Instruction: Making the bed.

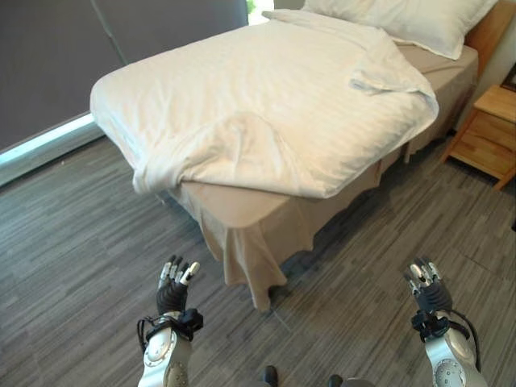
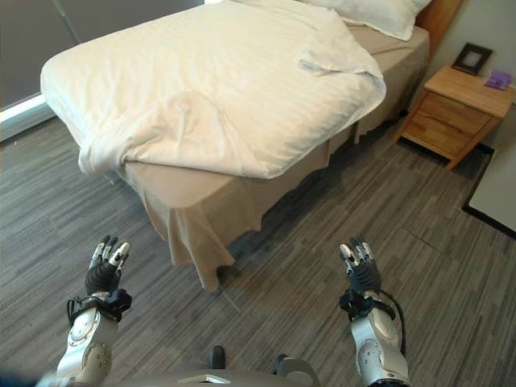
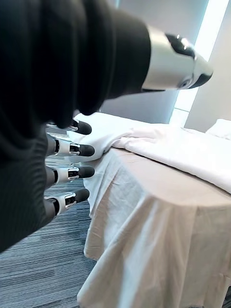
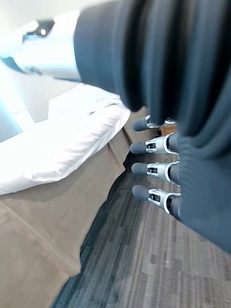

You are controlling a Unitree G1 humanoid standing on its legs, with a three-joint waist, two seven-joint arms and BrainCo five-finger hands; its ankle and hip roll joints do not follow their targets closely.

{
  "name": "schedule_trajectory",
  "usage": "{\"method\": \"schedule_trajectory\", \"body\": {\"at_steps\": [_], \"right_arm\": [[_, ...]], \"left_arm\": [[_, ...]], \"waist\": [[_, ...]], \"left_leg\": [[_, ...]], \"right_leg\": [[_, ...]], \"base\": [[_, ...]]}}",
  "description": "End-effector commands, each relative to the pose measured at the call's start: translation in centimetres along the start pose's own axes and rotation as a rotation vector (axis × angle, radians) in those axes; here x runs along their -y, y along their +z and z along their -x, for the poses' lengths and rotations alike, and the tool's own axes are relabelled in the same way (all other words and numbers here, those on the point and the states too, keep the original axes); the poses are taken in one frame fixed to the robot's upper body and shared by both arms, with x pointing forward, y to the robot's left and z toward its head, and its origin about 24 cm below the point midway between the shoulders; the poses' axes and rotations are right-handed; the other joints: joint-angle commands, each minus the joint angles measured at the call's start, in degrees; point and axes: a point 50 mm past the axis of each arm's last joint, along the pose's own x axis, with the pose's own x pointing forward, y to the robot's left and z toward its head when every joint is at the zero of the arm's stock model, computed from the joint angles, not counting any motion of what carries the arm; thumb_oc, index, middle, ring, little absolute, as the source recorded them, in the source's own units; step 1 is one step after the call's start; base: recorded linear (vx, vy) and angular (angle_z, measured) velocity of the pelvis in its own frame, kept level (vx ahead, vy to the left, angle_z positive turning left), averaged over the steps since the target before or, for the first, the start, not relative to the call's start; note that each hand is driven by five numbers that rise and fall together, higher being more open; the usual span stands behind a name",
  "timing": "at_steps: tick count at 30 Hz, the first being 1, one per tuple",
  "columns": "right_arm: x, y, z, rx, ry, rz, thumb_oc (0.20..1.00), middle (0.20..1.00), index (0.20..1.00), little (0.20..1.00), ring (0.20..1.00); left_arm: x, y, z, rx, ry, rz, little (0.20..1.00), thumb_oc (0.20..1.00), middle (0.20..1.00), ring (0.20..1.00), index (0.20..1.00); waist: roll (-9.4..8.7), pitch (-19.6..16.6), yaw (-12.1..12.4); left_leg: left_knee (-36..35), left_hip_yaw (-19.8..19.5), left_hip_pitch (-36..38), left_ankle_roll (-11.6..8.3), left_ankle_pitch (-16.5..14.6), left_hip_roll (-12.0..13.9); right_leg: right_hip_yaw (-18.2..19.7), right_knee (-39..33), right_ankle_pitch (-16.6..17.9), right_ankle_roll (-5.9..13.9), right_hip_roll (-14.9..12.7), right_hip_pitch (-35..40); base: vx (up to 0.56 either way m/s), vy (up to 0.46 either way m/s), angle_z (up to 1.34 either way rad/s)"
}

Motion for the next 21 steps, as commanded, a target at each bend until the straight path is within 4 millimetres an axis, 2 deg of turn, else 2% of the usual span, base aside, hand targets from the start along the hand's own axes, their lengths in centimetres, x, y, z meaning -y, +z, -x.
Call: {"method": "schedule_trajectory", "body": {"at_steps": [1,3,4,5,6,7,8,9,11,12,13,14,16,17,18,19,20,21], "right_arm": [[-0.9,1.6,-0.6,0.101,0.018,-0.05,1.0,1.0,1.0,1.0,1.0],[-1.0,1.3,-0.4,0.099,0.024,-0.049,1.0,1.0,1.0,1.0,1.0],[-1.4,1.4,-0.4,0.106,0.049,-0.018,1.0,1.0,1.0,1.0,1.0],[-1.5,1.3,-0.5,0.103,0.062,0.005,1.0,1.0,1.0,1.0,1.0],[-1.5,1.4,-0.5,0.101,0.069,0.022,1.0,1.0,1.0,1.0,1.0],[-1.3,1.5,-0.4,0.099,0.07,0.039,1.0,1.0,1.0,1.0,1.0],[-1.0,1.3,-0.3,0.091,0.067,0.036,1.0,1.0,1.0,1.0,1.0],[-0.8,1.3,-0.2,0.087,0.063,0.025,1.0,1.0,1.0,1.0,1.0],[-0.3,1.0,0.1,0.079,0.048,0.001,1.0,1.0,1.0,1.0,1.0],[-0.2,1.0,0.1,0.078,0.048,0.001,1.0,1.0,1.0,1.0,1.0],[-0.1,0.8,0.4,0.072,0.043,-0.012,1.0,1.0,1.0,1.0,1.0],[0.4,0.3,0.8,0.05,0.021,-0.047,1.0,1.0,1.0,1.0,1.0],[0.7,0.0,0.7,0.037,0.008,-0.072,1.0,1.0,1.0,1.0,1.0],[0.8,0.3,0.5,0.057,-0.021,-0.134,1.0,1.0,1.0,1.0,1.0],[0.8,0.4,0.3,0.072,-0.029,-0.177,1.0,1.0,1.0,1.0,1.0],[0.8,0.6,0.1,0.074,-0.025,-0.168,1.0,1.0,1.0,1.0,1.0],[0.9,0.9,-0.2,0.079,-0.03,-0.145,1.0,1.0,1.0,1.0,1.0],[0.9,0.9,-0.2,0.079,-0.03,-0.145,1.0,1.0,1.0,1.0,1.0]], "left_arm": [[0.5,4.0,-1.6,0.159,-0.054,-0.025,1.0,1.0,1.0,1.0,1.0],[0.6,4.4,-1.8,0.175,-0.061,-0.046,1.0,1.0,1.0,1.0,1.0],[0.8,4.7,-1.9,0.192,-0.063,-0.041,1.0,1.0,1.0,1.0,1.0],[1.1,4.8,-2.0,0.199,-0.069,-0.021,1.0,1.0,1.0,1.0,1.0],[1.2,4.8,-2.0,0.198,-0.079,-0.019,1.0,1.0,1.0,1.0,1.0],[1.6,4.6,-2.0,0.193,-0.099,-0.015,1.0,1.0,1.0,1.0,1.0],[2.0,4.5,-2.1,0.19,-0.113,-0.014,1.0,1.0,1.0,1.0,1.0],[2.4,4.7,-2.2,0.196,-0.132,-0.014,1.0,1.0,1.0,1.0,1.0],[3.1,4.7,-2.2,0.198,-0.164,-0.012,1.0,1.0,1.0,1.0,1.0],[3.1,4.7,-2.2,0.197,-0.164,-0.012,1.0,1.0,1.0,1.0,1.0],[3.6,4.7,-2.3,0.199,-0.177,0.007,1.0,1.0,1.0,1.0,1.0],[5.5,5.1,-2.5,0.214,-0.24,0.074,1.0,1.0,1.0,1.0,1.0],[5.8,4.8,-2.5,0.2,-0.251,0.064,1.0,1.0,1.0,1.0,1.0],[6.3,4.9,-2.4,0.213,-0.253,0.087,1.0,1.0,1.0,1.0,1.0],[6.9,5.1,-2.4,0.222,-0.27,0.137,1.0,1.0,1.0,1.0,1.0],[7.3,5.2,-2.4,0.222,-0.282,0.158,1.0,1.0,1.0,1.0,1.0],[7.7,5.5,-2.4,0.234,-0.295,0.158,1.0,1.0,1.0,1.0,1.0],[7.7,5.5,-2.4,0.234,-0.295,0.159,1.0,1.0,1.0,1.0,1.0]], "waist": [[-2.94,2.57,0.69],[-2.58,3.03,0.38],[-1.68,4.18,0.18],[-0.88,4.47,-0.11],[-0.46,4.75,-0.51],[-0.22,5.09,-1.52],[-0.33,4.88,-2.41],[-0.73,4.55,-2.87],[-1.73,4.49,-4.12],[-1.29,4.64,-4.41],[-2.19,4.27,-4.9],[-2.92,3.7,-6.19],[-2.88,2.82,-6.47],[-2.96,2.18,-6.22],[-3.65,2.51,-5.83],[-4.14,2.93,-5.31],[-4.84,3.25,-5.08],[-4.76,3.37,-4.99]], "left_leg": [[2.15,2.51,1.97,-2.42,-2.65,-0.2],[2.44,1.28,2.64,-0.8,-3.41,-1.65],[2.61,1.03,3.99,0.88,-3.94,-2.75],[2.28,1.18,4.77,1.48,-4.14,-2.84],[2.0,0.75,5.28,1.55,-4.15,-2.67],[1.17,-0.22,6.39,1.42,-4.14,-2.53],[0.47,-0.89,7.42,1.08,-4.45,-2.6],[0.01,-1.33,7.91,0.77,-4.57,-3.08],[-0.13,-3.06,9.62,0.37,-5.63,-4.22],[-0.13,-3.35,9.97,0.24,-5.92,-3.68],[-0.13,-4.18,10.54,0.02,-6.4,-4.48],[-0.13,-5.99,11.54,-1.16,-6.96,-3.91],[1.03,-6.02,11.7,-1.98,-6.75,-3.34],[10.32,-4.19,8.5,-4.55,-4.82,-3.02],[16.11,-3.03,5.76,-6.29,-3.2,-3.27],[19.38,-2.01,3.12,-7.11,-2.82,-2.67],[20.29,0.09,1.23,-7.15,-2.34,-1.02],[20.62,0.15,1.19,-7.17,-2.59,-0.9]], "right_leg": [[-3.84,-7.47,8.5,8.52,-8.1,5.99],[-2.13,2.56,11.71,8.74,-10.29,2.06],[-1.93,12.03,18.06,8.6,-12.53,-1.37],[-1.7,16.33,18.73,8.47,-12.79,-3.48],[-0.68,18.47,17.68,8.41,-11.55,-5.49],[1.16,20.57,14.85,8.21,-8.13,-8.43],[1.44,17.69,12.27,7.85,-5.24,-10.4],[0.41,13.33,11.79,7.64,-3.52,-11.56],[-0.67,5.31,12.01,7.31,-0.19,-12.99],[-1.21,4.59,12.11,7.23,0.22,-12.16],[-1.19,0.5,12.4,7.2,1.48,-12.04],[1.61,-3.71,11.78,5.98,2.94,-8.83],[1.74,-5.57,10.9,5.33,3.57,-6.45],[0.15,-9.26,10.57,3.98,3.71,-2.03],[-0.06,-10.61,10.89,3.69,3.17,-0.17],[-0.29,-12.08,10.8,3.45,2.9,1.58],[-0.73,-12.58,10.27,3.22,2.22,2.79],[-0.67,-12.62,10.26,3.2,2.34,2.89]], "base": [[0.03,0.149,0.32],[0.05,0.271,0.26],[0.08,0.399,0.14],[0.1,0.357,0.18],[0.11,0.174,0.1],[0.18,0.073,0.03],[0.24,0.031,0.16],[0.29,-0.013,0.35],[0.26,-0.037,0.26],[0.23,-0.041,0.23],[0.31,-0.118,0.52],[0.3,-0.114,0.83],[0.32,-0.143,1.28],[0.38,-0.181,0.9],[0.29,-0.158,0.4],[0.16,-0.108,0.17],[0.08,-0.062,0.28],[0.1,-0.032,0.28]]}}
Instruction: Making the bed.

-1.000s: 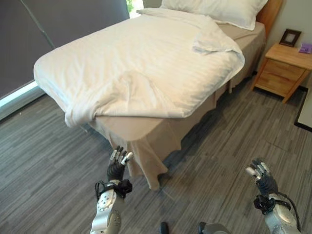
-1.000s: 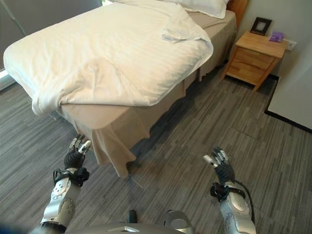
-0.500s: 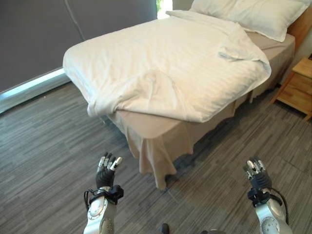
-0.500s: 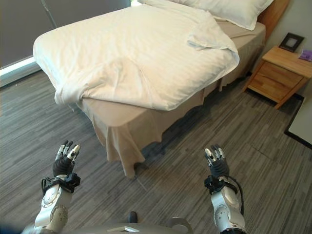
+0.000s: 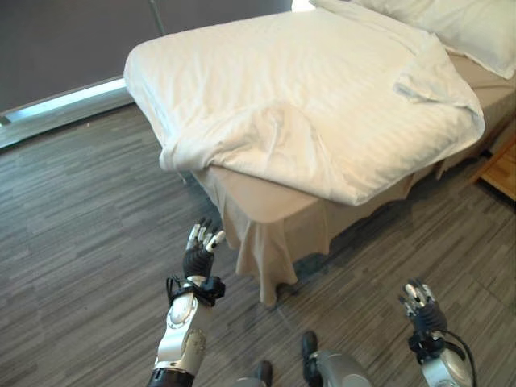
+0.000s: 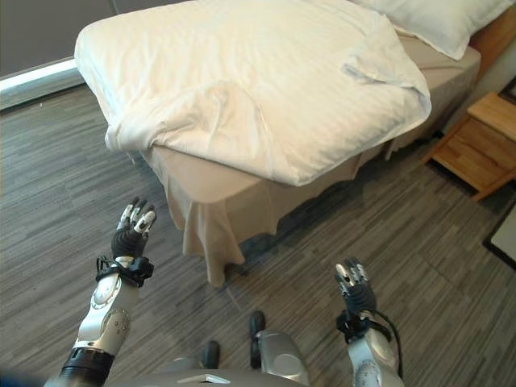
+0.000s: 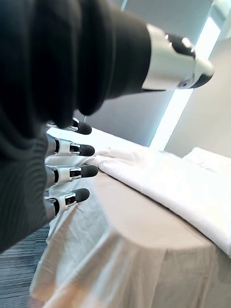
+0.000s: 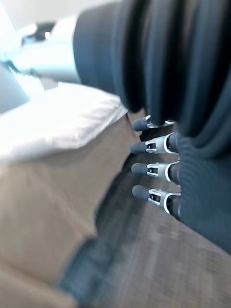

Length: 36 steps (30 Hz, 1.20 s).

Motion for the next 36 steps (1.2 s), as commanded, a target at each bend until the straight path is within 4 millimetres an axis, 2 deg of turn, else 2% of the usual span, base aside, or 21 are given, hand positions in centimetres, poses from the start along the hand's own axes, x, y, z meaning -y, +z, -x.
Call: {"method": "schedule_trajectory", "body": {"at_steps": [1,2,4,8,9,13,14,16,17,19,20,22,23,24,25,26,27,28,33,34,36], "right_arm": [[-0.6,3.6,-1.2,0.158,0.03,-0.014,1.0,1.0,1.0,1.0,1.0],[-0.7,3.9,-1.2,0.173,0.031,-0.038,1.0,1.0,1.0,1.0,1.0],[-0.8,3.9,-1.2,0.173,0.036,-0.031,1.0,1.0,1.0,1.0,1.0],[0.2,3.8,-0.6,0.148,0.027,0.027,1.0,1.0,1.0,1.0,1.0],[0.9,3.5,-0.2,0.135,0.001,0.014,1.0,1.0,1.0,1.0,1.0],[1.7,2.6,0.5,0.121,-0.03,-0.045,1.0,1.0,1.0,1.0,1.0],[2.1,2.0,1.2,0.104,-0.038,-0.05,1.0,1.0,1.0,1.0,1.0],[2.2,1.7,1.4,0.091,-0.034,-0.05,1.0,1.0,1.0,1.0,1.0],[2.6,1.1,1.8,0.051,-0.016,-0.012,1.0,1.0,1.0,1.0,1.0],[2.3,0.7,2.0,0.034,0.007,-0.004,1.0,1.0,1.0,1.0,1.0],[2.5,0.0,2.1,-0.02,0.036,0.016,1.0,1.0,1.0,1.0,1.0],[2.4,0.0,2.1,-0.03,0.049,0.02,1.0,1.0,1.0,1.0,1.0],[2.4,0.2,2.0,-0.053,0.093,0.047,1.0,1.0,1.0,1.0,1.0],[2.0,0.1,1.9,-0.063,0.121,0.055,1.0,1.0,1.0,1.0,1.0],[2.0,0.1,1.9,-0.06,0.119,0.047,1.0,1.0,1.0,1.0,1.0],[1.6,0.6,1.5,-0.047,0.153,0.062,1.0,1.0,1.0,1.0,1.0],[1.5,0.5,1.5,-0.044,0.151,0.052,1.0,1.0,1.0,1.0,1.0],[1.3,0.9,1.1,-0.044,0.176,0.086,1.0,1.0,1.0,1.0,1.0],[0.3,0.8,0.8,-0.051,0.206,0.064,1.0,1.0,1.0,1.0,1.0],[0.3,0.8,0.8,-0.051,0.206,0.063,1.0,1.0,1.0,1.0,1.0],[1.1,0.3,1.2,-0.093,0.195,0.097,1.0,1.0,1.0,1.0,1.0]], "left_arm": [[1.1,3.4,-1.1,0.162,-0.048,0.047,1.0,1.0,1.0,1.0,1.0],[1.3,3.4,-1.1,0.156,-0.053,0.064,1.0,1.0,1.0,1.0,1.0],[1.1,3.4,-1.0,0.158,-0.049,0.06,1.0,1.0,1.0,1.0,1.0],[-0.6,5.7,-0.3,0.262,0.036,0.017,1.0,1.0,1.0,1.0,1.0],[-2.4,8.1,0.3,0.355,0.129,-0.205,1.0,1.0,1.0,1.0,1.0],[-3.1,10.7,1.3,0.473,0.171,-0.313,1.0,1.0,1.0,1.0,1.0],[-3.3,12.7,1.6,0.558,0.199,-0.406,1.0,1.0,1.0,1.0,1.0],[-3.6,13.7,1.5,0.588,0.217,-0.485,1.0,1.0,1.0,1.0,1.0],[-3.5,17.2,0.3,0.688,0.251,-0.695,1.0,1.0,1.0,1.0,1.0],[-3.1,18.7,-0.6,0.745,0.274,-0.784,1.0,1.0,1.0,1.0,1.0],[-1.8,22.4,-3.8,0.772,0.26,-1.065,1.0,1.0,1.0,1.0,1.0],[-0.9,24.0,-5.2,0.77,0.224,-1.164,1.0,1.0,1.0,1.0,1.0],[1.2,28.2,-6.8,0.796,0.181,-1.388,1.0,1.0,1.0,1.0,1.0],[2.4,29.9,-8.2,0.785,0.211,-1.519,1.0,1.0,1.0,1.0,1.0],[2.8,30.1,-8.4,0.792,0.204,-1.521,1.0,1.0,1.0,1.0,1.0],[5.2,31.1,-10.0,0.786,0.18,-1.714,1.0,1.0,1.0,1.0,1.0],[5.6,31.3,-10.1,0.795,0.173,-1.718,1.0,1.0,1.0,1.0,1.0],[7.7,33.6,-10.4,0.793,0.188,-1.964,1.0,1.0,1.0,1.0,1.0],[9.3,38.8,-10.5,0.791,0.4,-1.723,1.0,1.0,1.0,1.0,1.0],[9.3,38.8,-10.5,0.791,0.4,-1.723,1.0,1.0,1.0,1.0,1.0],[9.5,42.3,-9.1,0.778,0.512,-1.712,1.0,1.0,1.0,1.0,1.0]], "waist": [[-2.33,0.03,1.53],[-2.74,-0.44,1.84],[-2.67,-0.52,2.0],[-1.72,-1.2,2.49],[-1.51,-1.26,3.16],[-0.95,-2.14,3.09],[-0.74,-2.97,2.57],[-0.82,-3.29,2.38],[-0.69,-3.9,1.39],[-1.05,-3.99,1.14],[-1.07,-4.1,-0.64],[-1.06,-4.2,-1.11],[-0.46,-4.02,-3.39],[-0.21,-3.62,-4.53],[-0.49,-3.65,-4.15],[-0.08,-2.76,-6.22],[-0.5,-2.85,-5.78],[0.26,-2.03,-7.61],[-1.19,0.28,-11.04],[-1.22,0.27,-11.02],[-2.06,1.4,-12.46]], "left_leg": [[1.06,10.2,3.18,-3.66,6.91,4.93],[-4.51,12.57,2.32,-3.34,6.67,8.24],[-7.01,12.36,2.92,-3.49,7.31,8.51],[-12.32,8.81,1.77,-4.96,11.88,10.2],[-12.81,7.86,1.54,-5.43,12.1,10.09],[-16.59,8.12,3.61,-5.3,11.99,9.4],[-17.93,8.73,4.74,-5.11,11.32,8.86],[-17.93,9.43,5.25,-5.02,10.78,8.69],[-17.93,10.32,5.88,-4.71,9.94,8.33],[-17.93,11.02,6.02,-4.55,9.6,8.22],[-17.93,12.5,6.03,-4.35,9.53,8.12],[-17.93,13.1,5.95,-4.34,8.98,8.0],[-17.93,14.14,5.23,-4.31,9.02,7.87],[-17.93,14.73,4.61,-4.31,9.02,7.93],[-17.93,14.7,4.31,-4.31,9.24,7.9],[-17.93,15.44,2.62,-4.27,9.58,8.0],[-17.93,15.46,2.25,-4.27,9.79,7.96],[-17.93,15.99,0.15,-4.29,10.26,7.97],[-17.93,18.01,-5.82,-4.49,11.62,8.48],[-17.93,18.03,-5.85,-4.49,11.63,8.48],[-17.93,18.79,-8.3,-4.8,12.27,8.9]], "right_leg": [[-0.25,-8.98,6.6,5.4,-1.82,6.85],[-1.01,-10.21,5.78,5.69,-2.82,8.81],[-0.84,-10.57,5.55,5.76,-2.85,9.39],[0.75,-11.42,4.17,5.67,-2.91,10.86],[1.48,-12.07,3.81,5.82,-3.04,11.8],[2.72,-12.4,3.76,5.95,-2.8,12.48],[3.53,-12.69,3.9,6.06,-2.88,12.36],[3.98,-12.75,3.86,6.23,-2.91,12.34],[4.88,-12.78,4.12,6.71,-3.06,11.93],[5.47,-12.78,4.26,6.95,-3.17,11.65],[6.79,-12.78,5.2,7.63,-3.15,10.55],[7.42,-12.78,5.08,7.95,-3.12,10.05],[8.33,-12.78,5.83,8.76,-3.25,8.52],[8.62,-12.78,6.22,9.15,-3.24,7.35],[8.62,-12.78,6.39,9.12,-3.26,7.06],[9.5,-12.78,7.31,9.58,-3.2,4.5],[9.54,-12.78,7.47,9.55,-3.23,4.12],[10.2,-12.78,8.59,10.02,-3.21,1.31],[12.66,-12.62,11.25,10.6,-2.61,-6.64],[12.68,-12.61,11.25,10.6,-2.61,-6.68],[13.11,-12.78,12.48,11.0,-2.47,-9.55]], "base": [[0.19,0.003,0.32],[0.19,0.003,0.31],[0.19,0.037,0.35],[0.17,0.07,-0.1],[0.14,0.075,-0.4],[0.15,0.112,-0.27],[0.17,0.182,-0.22],[0.11,0.132,-0.28],[0.09,0.12,-0.3],[0.05,0.112,-0.29],[0.01,0.1,-0.23],[0.0,0.1,-0.21],[-0.06,0.107,-0.26],[-0.07,0.104,-0.24],[-0.13,0.086,-0.14],[-0.11,0.045,-0.16],[-0.2,0.092,-0.26],[-0.17,0.058,-0.32],[-0.12,0.04,-0.39],[-0.02,-0.005,-0.42],[-0.03,-0.029,-0.22]]}}
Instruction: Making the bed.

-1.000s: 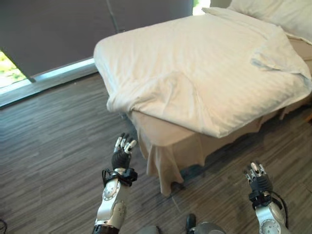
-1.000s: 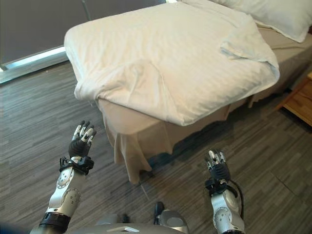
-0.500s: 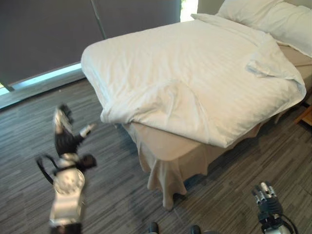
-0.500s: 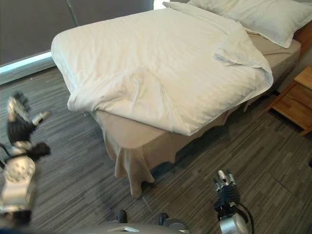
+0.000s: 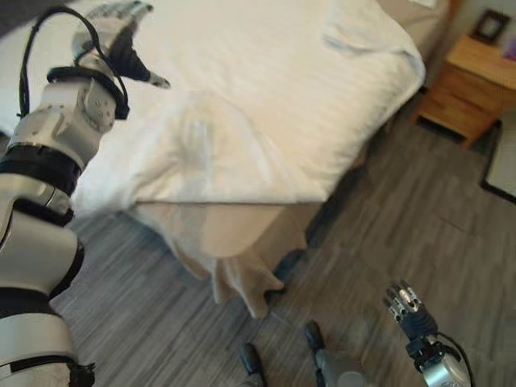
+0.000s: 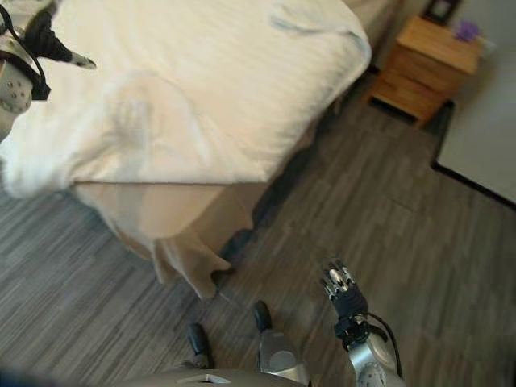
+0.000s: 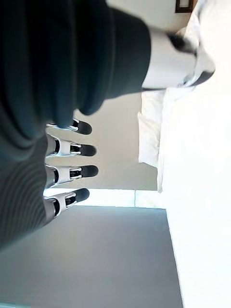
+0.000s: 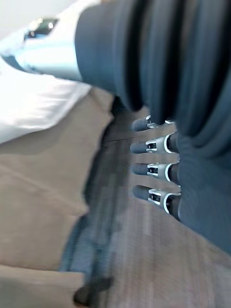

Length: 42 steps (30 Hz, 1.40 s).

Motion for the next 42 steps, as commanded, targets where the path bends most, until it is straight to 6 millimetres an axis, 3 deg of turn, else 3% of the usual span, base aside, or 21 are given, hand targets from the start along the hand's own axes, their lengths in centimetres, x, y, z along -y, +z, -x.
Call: {"method": "schedule_trajectory", "body": {"at_steps": [1,5,8,13,21,24,25,26,29,30,31,36,39,40,41,42], "right_arm": [[-0.2,2.2,-0.6,0.071,0.046,0.03,1.0,1.0,1.0,1.0,1.0],[-0.1,1.9,-0.7,0.066,0.019,0.014,1.0,1.0,1.0,1.0,1.0],[-0.3,1.8,-0.8,0.058,0.029,0.035,1.0,1.0,1.0,1.0,1.0],[-1.0,2.3,-0.9,0.072,0.079,0.056,1.0,1.0,1.0,1.0,1.0],[-2.6,4.5,-1.8,0.161,0.15,0.088,1.0,1.0,1.0,1.0,1.0],[-3.3,4.4,-2.0,0.169,0.182,0.078,1.0,1.0,1.0,1.0,1.0],[-3.3,4.4,-2.0,0.169,0.182,0.078,1.0,1.0,1.0,1.0,1.0],[-3.3,4.0,-2.0,0.152,0.184,0.088,1.0,1.0,1.0,1.0,1.0],[-3.3,3.7,-2.1,0.133,0.192,0.081,1.0,1.0,1.0,1.0,1.0],[-3.3,3.7,-2.1,0.133,0.192,0.081,1.0,1.0,1.0,1.0,1.0],[-3.1,3.7,-2.2,0.123,0.194,0.094,1.0,1.0,1.0,1.0,1.0],[-2.8,3.9,-2.2,0.114,0.204,0.108,1.0,1.0,1.0,1.0,1.0],[-2.0,3.8,-2.4,0.104,0.16,0.116,1.0,1.0,1.0,1.0,1.0],[-1.4,4.2,-2.3,0.133,0.127,0.093,1.0,1.0,1.0,1.0,1.0],[-1.2,4.2,-2.2,0.147,0.111,0.073,1.0,1.0,1.0,1.0,1.0],[-0.8,4.5,-2.2,0.161,0.093,0.075,1.0,1.0,1.0,1.0,1.0]], "left_arm": [[-11.0,-3.1,-1.3,-0.215,0.295,0.092,1.0,1.0,1.0,1.0,1.0],[-15.0,-4.6,-0.5,-0.311,0.43,0.107,1.0,1.0,1.0,1.0,1.0],[-16.8,-6.1,0.6,-0.385,0.511,0.103,1.0,1.0,1.0,1.0,1.0],[-17.4,-6.8,1.2,-0.422,0.555,0.111,1.0,1.0,1.0,1.0,1.0],[-14.5,-7.2,0.8,-0.387,0.376,0.02,1.0,1.0,1.0,1.0,1.0],[-10.6,-7.2,0.7,-0.344,0.174,-0.119,1.0,1.0,1.0,1.0,1.0],[-10.5,-7.2,0.7,-0.344,0.173,-0.119,1.0,1.0,1.0,1.0,1.0],[-8.6,-7.4,0.8,-0.33,0.07,-0.172,1.0,1.0,1.0,1.0,1.0],[-5.6,-7.5,1.1,-0.313,-0.054,-0.204,1.0,1.0,1.0,1.0,1.0],[-5.6,-7.5,1.1,-0.313,-0.054,-0.203,1.0,1.0,1.0,1.0,1.0],[-4.5,-7.6,1.4,-0.306,-0.121,-0.242,0.2,0.2,0.2,0.2,0.2],[-3.1,-7.3,1.5,-0.273,-0.193,-0.313,0.2,0.2,0.2,0.2,0.2],[-0.4,-4.3,1.1,-0.106,-0.227,-0.359,0.2,0.2,0.2,0.2,0.2],[1.3,-0.7,2.4,0.133,-0.216,-0.317,0.2,0.2,0.2,0.2,0.2],[3.5,0.5,4.5,0.235,-0.272,-0.242,0.2,0.2,0.2,0.2,0.2],[5.7,0.0,6.4,0.236,-0.362,-0.192,0.2,0.2,0.2,0.2,0.2]], "waist": [[-3.44,5.79,-0.49],[-4.28,7.1,-1.61],[-5.01,7.72,-1.89],[-5.12,9.37,-1.43],[-5.71,13.28,-2.14],[-6.44,15.3,-3.12],[-6.43,15.29,-3.14],[-6.54,16.06,-3.38],[-6.57,16.59,-3.55],[-6.54,16.57,-3.57],[-6.31,16.73,-3.57],[-5.58,16.82,-3.35],[-4.25,17.38,-2.05],[-2.97,17.74,0.32],[-2.62,17.77,1.78],[-2.35,17.64,2.69]], "left_leg": [[0.36,-1.12,1.37,-4.15,2.36,3.59],[0.36,-0.96,-3.67,-4.67,3.49,4.33],[0.36,-0.54,-7.14,-4.95,4.05,4.77],[0.36,-1.1,-11.64,-5.27,5.02,5.03],[0.36,-2.49,-17.26,-5.59,5.88,5.69],[0.36,-2.28,-18.25,-5.78,5.98,5.89],[0.36,-2.29,-18.25,-5.78,5.98,5.89],[0.36,-2.21,-18.11,-5.82,5.93,5.94],[0.36,-2.14,-17.69,-5.81,5.65,5.87],[0.36,-2.14,-17.69,-5.81,5.64,5.87],[0.36,-2.07,-17.25,-5.8,5.39,5.72],[0.36,-2.08,-15.6,-5.81,4.89,5.24],[0.36,-2.66,-13.61,-5.66,4.42,4.34],[0.36,-3.35,-11.85,-5.5,4.05,3.86],[0.36,-3.68,-10.54,-5.43,3.74,3.56],[0.36,-3.7,-9.13,-5.37,3.44,3.45]], "right_leg": [[-0.63,-0.23,5.9,5.78,-1.07,-3.48],[-0.91,-0.23,7.08,6.16,-0.84,-8.61],[-0.82,-0.23,7.89,6.26,-0.34,-12.2],[-1.87,-0.23,8.09,5.99,0.0,-16.23],[-2.84,-0.23,8.61,5.57,0.65,-21.76],[-2.58,-0.19,9.03,5.49,1.03,-22.96],[-2.58,-0.2,9.03,5.49,1.03,-22.95],[-2.44,-0.05,8.99,5.46,1.08,-23.05],[-2.34,0.03,8.89,5.29,1.18,-23.1],[-2.34,0.03,8.89,5.29,1.18,-23.1],[-2.32,0.04,8.81,5.31,1.08,-22.76],[-2.38,0.18,8.41,5.36,0.76,-21.3],[-3.12,0.23,7.87,5.43,-0.01,-18.66],[-3.91,0.27,7.26,5.46,-0.81,-16.19],[-4.1,0.3,6.82,5.39,-1.13,-14.58],[-4.39,0.32,6.49,5.36,-1.38,-13.1]], "base": [[-0.06,-0.046,-0.21],[-0.05,-0.05,-0.14],[-0.03,-0.073,-0.05],[-0.01,-0.083,-0.07],[-0.02,-0.052,0.01],[-0.02,-0.024,-0.05],[-0.02,0.007,-0.04],[0.0,0.0,0.0],[0.0,0.0,0.0],[0.0,0.0,0.0],[0.0,0.0,0.0],[-0.01,0.023,0.0],[0.0,0.044,0.05],[0.04,0.063,0.05],[0.05,0.078,0.06],[0.08,0.128,0.0]]}}
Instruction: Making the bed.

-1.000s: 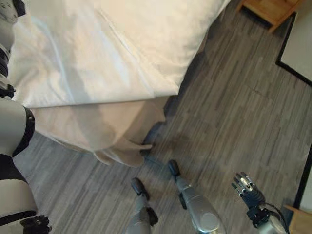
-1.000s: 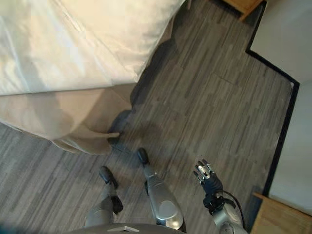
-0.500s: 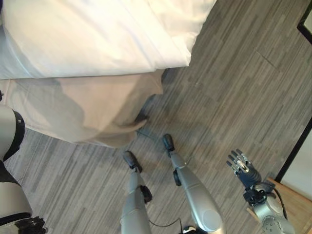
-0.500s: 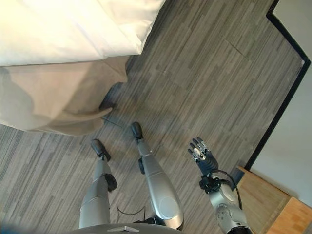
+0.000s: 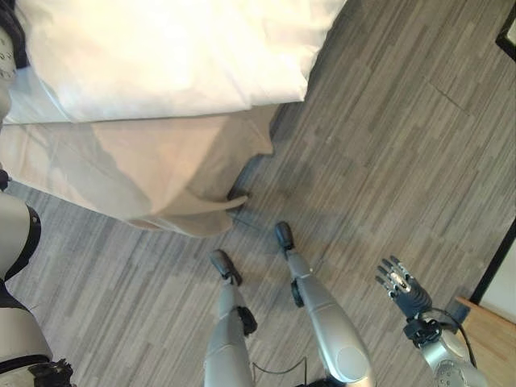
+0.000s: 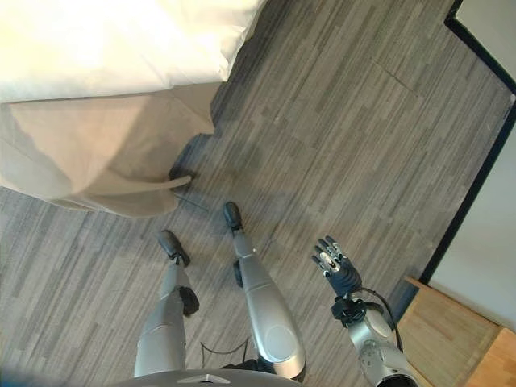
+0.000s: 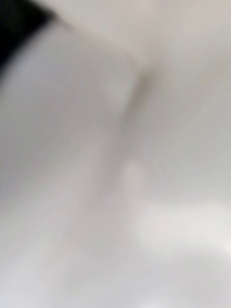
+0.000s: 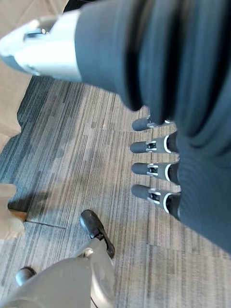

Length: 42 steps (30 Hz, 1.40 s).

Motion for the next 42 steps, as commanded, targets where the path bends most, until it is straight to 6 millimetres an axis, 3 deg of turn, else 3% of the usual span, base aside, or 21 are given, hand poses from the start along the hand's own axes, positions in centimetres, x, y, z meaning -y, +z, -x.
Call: {"method": "schedule_trajectory", "body": {"at_steps": [1,2,6,7,9,10,14,15,16,17,18,20,26,27,31,32,34,35,36,39,42], "right_arm": [[2.3,1.6,1.2,0.108,-0.109,-0.043,1.0,1.0,1.0,1.0,1.0],[2.3,1.7,1.1,0.106,-0.107,-0.038,1.0,1.0,1.0,1.0,1.0],[3.0,1.5,1.3,0.107,-0.17,-0.05,1.0,1.0,1.0,1.0,1.0],[3.0,1.5,1.3,0.105,-0.168,-0.048,1.0,1.0,1.0,1.0,1.0],[3.3,1.3,1.8,0.101,-0.185,-0.05,1.0,1.0,1.0,1.0,1.0],[3.3,1.3,1.8,0.1,-0.183,-0.048,1.0,1.0,1.0,1.0,1.0],[4.1,0.3,2.4,0.076,-0.242,-0.08,1.0,1.0,1.0,1.0,1.0],[4.1,0.3,2.4,0.076,-0.242,-0.08,1.0,1.0,1.0,1.0,1.0],[4.3,0.0,2.4,0.07,-0.259,-0.097,1.0,1.0,1.0,1.0,1.0],[4.3,-0.5,2.8,0.069,-0.27,-0.144,1.0,1.0,1.0,1.0,1.0],[4.3,-0.5,2.8,0.068,-0.268,-0.143,1.0,1.0,1.0,1.0,1.0],[4.4,-1.7,3.2,0.029,-0.283,-0.183,1.0,1.0,1.0,1.0,1.0],[4.5,-2.1,3.6,0.014,-0.293,-0.19,1.0,1.0,1.0,1.0,1.0],[4.9,-0.8,3.4,0.071,-0.31,-0.185,1.0,1.0,1.0,1.0,1.0],[5.8,0.3,3.4,0.1,-0.334,-0.168,1.0,1.0,1.0,1.0,1.0],[6.5,1.4,3.3,0.125,-0.352,-0.147,1.0,1.0,1.0,1.0,1.0],[6.9,1.7,3.2,0.128,-0.361,-0.138,1.0,1.0,1.0,1.0,1.0],[6.8,1.7,3.2,0.126,-0.36,-0.139,1.0,1.0,1.0,1.0,1.0],[7.1,1.8,3.3,0.126,-0.364,-0.135,1.0,1.0,1.0,1.0,1.0],[7.1,1.7,3.4,0.113,-0.359,-0.123,1.0,1.0,1.0,1.0,1.0],[6.9,1.3,3.5,0.098,-0.346,-0.121,1.0,1.0,1.0,1.0,1.0]], "left_arm": [[13.7,6.2,9.8,0.339,-0.57,0.17,0.2,0.2,0.2,0.2,0.2],[13.8,6.1,9.9,0.334,-0.571,0.172,0.2,0.2,0.2,0.2,0.2],[20.2,7.8,19.1,0.325,-0.873,0.321,0.2,0.2,0.2,0.2,0.2],[20.2,7.7,19.2,0.323,-0.873,0.322,0.2,0.2,0.2,0.2,0.2],[23.3,8.4,25.9,0.276,-1.089,0.407,0.2,0.2,0.2,0.2,0.2],[23.3,8.3,26.0,0.274,-1.09,0.408,0.2,0.2,0.2,0.2,0.2],[25.8,9.6,36.2,0.163,-1.404,0.527,0.2,0.2,0.2,0.2,0.2],[25.8,9.6,36.2,0.163,-1.404,0.528,0.2,0.2,0.2,0.2,0.2],[26.1,9.4,38.2,0.103,-1.468,0.564,0.2,0.2,0.2,0.2,0.2],[26.2,8.3,41.1,-0.121,-1.493,0.685,0.2,0.2,0.2,0.2,0.2],[26.2,8.3,41.2,-0.124,-1.493,0.685,0.2,0.2,0.2,0.2,0.2],[26.8,6.8,46.3,-0.471,-1.55,0.77,0.2,0.2,0.2,0.2,0.2],[26.9,6.7,48.6,-0.705,-1.534,0.881,0.2,0.2,0.2,0.2,0.2],[26.4,5.2,47.7,-0.897,-1.347,1.097,1.0,1.0,1.0,1.0,1.0],[25.3,3.1,45.8,-0.844,-1.289,1.126,1.0,1.0,1.0,1.0,1.0],[23.7,1.4,43.1,-0.726,-1.246,1.124,1.0,1.0,1.0,1.0,1.0],[22.3,0.2,41.5,-0.665,-1.234,1.154,1.0,1.0,1.0,1.0,1.0],[22.2,0.1,41.6,-0.667,-1.235,1.153,1.0,1.0,1.0,1.0,1.0],[20.5,-0.4,39.1,-0.591,-1.184,1.233,1.0,1.0,1.0,1.0,1.0],[17.9,-0.8,36.1,-0.453,-1.161,1.295,1.0,1.0,1.0,1.0,1.0],[16.0,-0.9,34.3,-0.375,-1.143,1.321,1.0,1.0,1.0,1.0,1.0]], "waist": [[-1.25,0.62,3.93],[-1.2,0.54,3.62],[0.39,-1.88,5.62],[0.36,-1.93,5.4],[1.01,-4.46,6.84],[0.96,-4.51,6.62],[2.05,-8.96,8.92],[2.06,-8.89,8.88],[2.11,-9.77,9.3],[2.21,-11.28,10.15],[2.13,-11.38,9.95],[2.13,-13.88,11.3],[2.2,-15.06,11.85],[2.69,-17.65,13.34],[2.83,-18.65,13.83],[3.11,-19.24,14.62],[3.2,-19.54,14.98],[3.1,-19.56,14.93],[3.38,-19.81,15.37],[3.5,-20.2,15.92],[3.5,-20.35,16.14]], "left_leg": [[0.33,-3.11,10.87,-4.98,-1.64,2.2],[0.33,-3.11,10.76,-4.97,-1.45,2.15],[0.33,-3.58,15.35,-4.57,-2.75,1.46],[0.33,-3.6,15.21,-4.56,-2.52,1.42],[0.33,-4.09,19.22,-3.73,-3.63,1.01],[0.33,-4.12,19.09,-3.72,-3.38,0.95],[0.33,-5.25,25.3,-2.62,-5.06,0.24],[0.33,-5.27,25.38,-2.62,-5.08,0.24],[0.33,-5.2,26.27,-2.47,-5.24,0.13],[0.33,-5.48,27.73,-2.18,-5.48,-0.17],[0.33,-5.55,27.51,-2.17,-5.22,-0.22],[0.33,-5.97,28.76,-1.88,-5.14,-0.55],[0.33,-6.53,29.8,-1.51,-5.23,-0.93],[0.33,-8.4,31.25,-1.03,-5.16,-1.55],[0.33,-9.43,31.9,-0.87,-5.2,-1.68],[0.33,-9.92,32.25,-0.77,-5.33,-1.74],[0.33,-10.14,32.53,-0.77,-5.37,-1.77],[0.33,-10.13,32.57,-0.77,-5.38,-1.77],[0.33,-10.5,32.71,-0.75,-5.29,-1.77],[0.33,-11.05,32.93,-0.78,-5.23,-1.78],[0.33,-11.29,33.17,-0.79,-5.24,-1.82]], "right_leg": [[-2.07,-7.4,4.78,6.96,-3.28,11.76],[-2.05,-7.47,4.95,6.94,-3.32,11.68],[-2.81,-7.82,3.64,6.92,-4.16,16.95],[-2.82,-7.9,3.85,6.88,-4.2,16.87],[-3.19,-7.62,2.09,6.77,-4.24,20.71],[-3.2,-7.72,2.32,6.73,-4.29,20.65],[-3.96,-6.67,-0.4,6.29,-4.84,27.36],[-3.98,-6.69,-0.41,6.29,-4.84,27.45],[-4.37,-6.86,-0.55,6.28,-4.97,28.65],[-4.62,-7.09,-0.76,6.18,-4.93,30.35],[-4.67,-7.16,-0.53,6.15,-4.98,30.19],[-5.28,-7.15,-0.78,6.1,-5.19,31.9],[-5.81,-6.94,-1.13,6.03,-5.45,33.22],[-7.33,-6.03,-1.83,5.85,-6.1,35.64],[-8.49,-6.11,-2.07,5.88,-6.36,36.94],[-9.13,-6.17,-2.21,5.87,-6.54,37.75],[-9.45,-6.27,-2.24,6.01,-6.66,38.28],[-9.45,-6.29,-2.24,6.01,-6.66,38.32],[-9.84,-6.33,-2.2,6.08,-6.77,38.7],[-10.41,-6.57,-2.13,6.23,-6.88,39.3],[-10.58,-6.73,-2.14,6.28,-6.93,39.66]], "base": [[0.05,0.099,-0.01],[0.06,0.105,0.01],[0.06,0.053,0.2],[0.08,0.061,0.16],[0.11,0.063,0.17],[0.1,0.059,0.17],[0.08,0.065,0.08],[0.04,0.028,0.14],[0.05,0.029,0.17],[0.04,0.027,0.18],[0.03,0.021,0.08],[0.0,0.01,0.03],[0.01,0.009,0.02],[0.05,0.022,0.05],[0.02,0.006,0.29],[0.02,0.002,0.21],[0.02,-0.005,0.13],[0.01,-0.013,0.12],[0.0,-0.008,0.15],[0.01,-0.02,0.26],[0.01,-0.011,0.17]]}}
